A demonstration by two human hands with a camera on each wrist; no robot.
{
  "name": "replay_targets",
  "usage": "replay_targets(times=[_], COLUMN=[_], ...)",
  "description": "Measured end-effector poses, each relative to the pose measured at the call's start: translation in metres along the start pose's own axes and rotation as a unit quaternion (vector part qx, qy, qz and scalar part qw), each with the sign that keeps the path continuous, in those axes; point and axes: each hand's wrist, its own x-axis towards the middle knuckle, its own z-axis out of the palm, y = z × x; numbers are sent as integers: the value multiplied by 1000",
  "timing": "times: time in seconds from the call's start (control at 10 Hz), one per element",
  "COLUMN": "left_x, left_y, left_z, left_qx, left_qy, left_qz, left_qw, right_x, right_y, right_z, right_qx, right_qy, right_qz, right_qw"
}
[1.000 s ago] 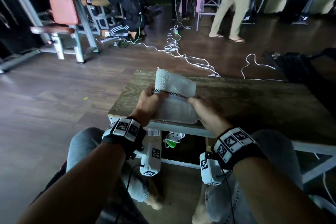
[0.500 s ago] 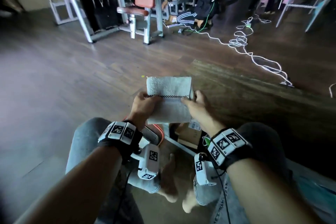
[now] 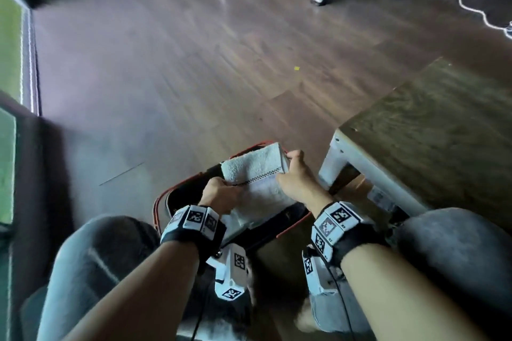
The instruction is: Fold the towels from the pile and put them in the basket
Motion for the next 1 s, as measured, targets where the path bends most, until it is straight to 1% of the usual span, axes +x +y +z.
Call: replay_targets(times=[0.1,0.2,0.4,0.5,0.6,0.7,0.8,0.9,1.0], left_x=[28,66,111,122,135,141,138,132,125], left_y=[-22,-46,-79,-89,-93,-95,-100,-96,-85], left_z=[8,21,40,44,46,48,51,52,58], left_qx=[46,79,152,140,103,90,73,85,87], left_qy=[14,15,-9,-9,-8,-18,-30,-20,24], left_qz=[-27,-44,-73,-81,-88,-89,-111,-111,-79], left_qw=[999,996,986,987,991,992,991,990,993], right_x=[27,64,111,119,128,131,126,118,111], right_y=[13,32,52,54,52,52,50,45,37], right_z=[24,52,86,91,95,95,91,89,88], right_qx=[-44,-75,-114,-113,-113,-116,-119,-117,-94], right_qy=[-20,-42,-107,-111,-111,-121,-144,-141,-76], right_qz=[11,27,48,44,26,10,12,8,-7], right_qw=[999,996,987,986,987,986,982,983,993])
